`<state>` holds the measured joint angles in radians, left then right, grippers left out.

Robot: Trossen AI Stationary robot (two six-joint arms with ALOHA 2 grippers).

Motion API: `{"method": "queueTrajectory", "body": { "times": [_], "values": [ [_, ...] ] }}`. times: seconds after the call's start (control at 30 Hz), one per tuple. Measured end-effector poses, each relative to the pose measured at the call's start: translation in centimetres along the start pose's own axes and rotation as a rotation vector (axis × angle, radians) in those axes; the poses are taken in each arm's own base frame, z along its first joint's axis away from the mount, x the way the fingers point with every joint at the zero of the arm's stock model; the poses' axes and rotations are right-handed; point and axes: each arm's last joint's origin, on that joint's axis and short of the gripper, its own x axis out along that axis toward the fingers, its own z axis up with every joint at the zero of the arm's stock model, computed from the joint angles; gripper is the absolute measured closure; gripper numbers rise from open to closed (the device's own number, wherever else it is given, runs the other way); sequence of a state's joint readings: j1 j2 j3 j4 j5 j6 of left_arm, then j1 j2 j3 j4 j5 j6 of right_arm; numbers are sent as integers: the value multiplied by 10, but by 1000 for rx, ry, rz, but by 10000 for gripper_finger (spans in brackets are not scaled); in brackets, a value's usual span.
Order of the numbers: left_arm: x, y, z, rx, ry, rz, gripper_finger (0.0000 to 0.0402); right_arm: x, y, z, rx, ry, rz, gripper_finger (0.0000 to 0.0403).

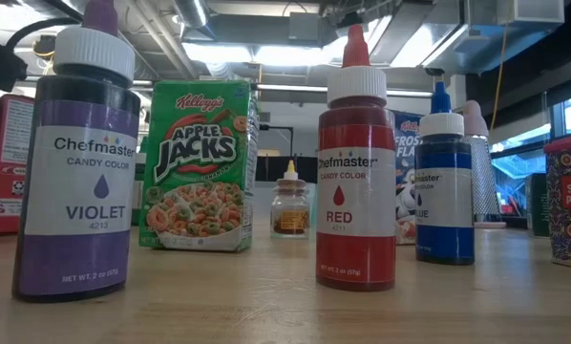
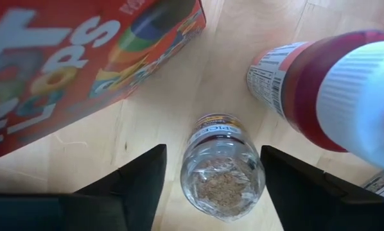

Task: Pick & Place Kitchen Items
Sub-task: Put the brown seasoning bottle into the gray bin

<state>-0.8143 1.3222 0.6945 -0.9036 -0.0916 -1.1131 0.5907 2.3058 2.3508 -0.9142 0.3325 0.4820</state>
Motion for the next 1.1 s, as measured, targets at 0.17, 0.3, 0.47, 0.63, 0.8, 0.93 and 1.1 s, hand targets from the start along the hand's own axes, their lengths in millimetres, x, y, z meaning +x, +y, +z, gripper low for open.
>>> {"method": "queueTrajectory", "body": {
  "times": [0.17, 0.3, 0.47, 0.63, 0.8, 0.93, 1.1],
  "values": [
    [0, 0, 0, 1, 2, 1, 197, 0, -1, 0, 1, 0, -1, 208],
    [0, 0, 0, 1, 9, -1, 221, 0, -1, 0, 1, 0, -1, 208],
    [0, 0, 0, 1, 10, 0, 222, 0, -1, 0, 1, 0, -1, 208],
    [-2, -1, -1, 21, 16, -1, 220, 0, -1, 0, 1, 0, -1, 208],
    [-9, -5, -3, 45, 48, -8, 223, 0, -1, 0, 2, -1, -1, 208],
    [-15, -6, -5, 56, 78, 8, 223, 0, -1, 1, 2, -2, 0, 208],
    [-29, -9, -6, 74, 96, 18, 223, 0, -1, 1, 2, -1, 3, 208]
  ]
}}
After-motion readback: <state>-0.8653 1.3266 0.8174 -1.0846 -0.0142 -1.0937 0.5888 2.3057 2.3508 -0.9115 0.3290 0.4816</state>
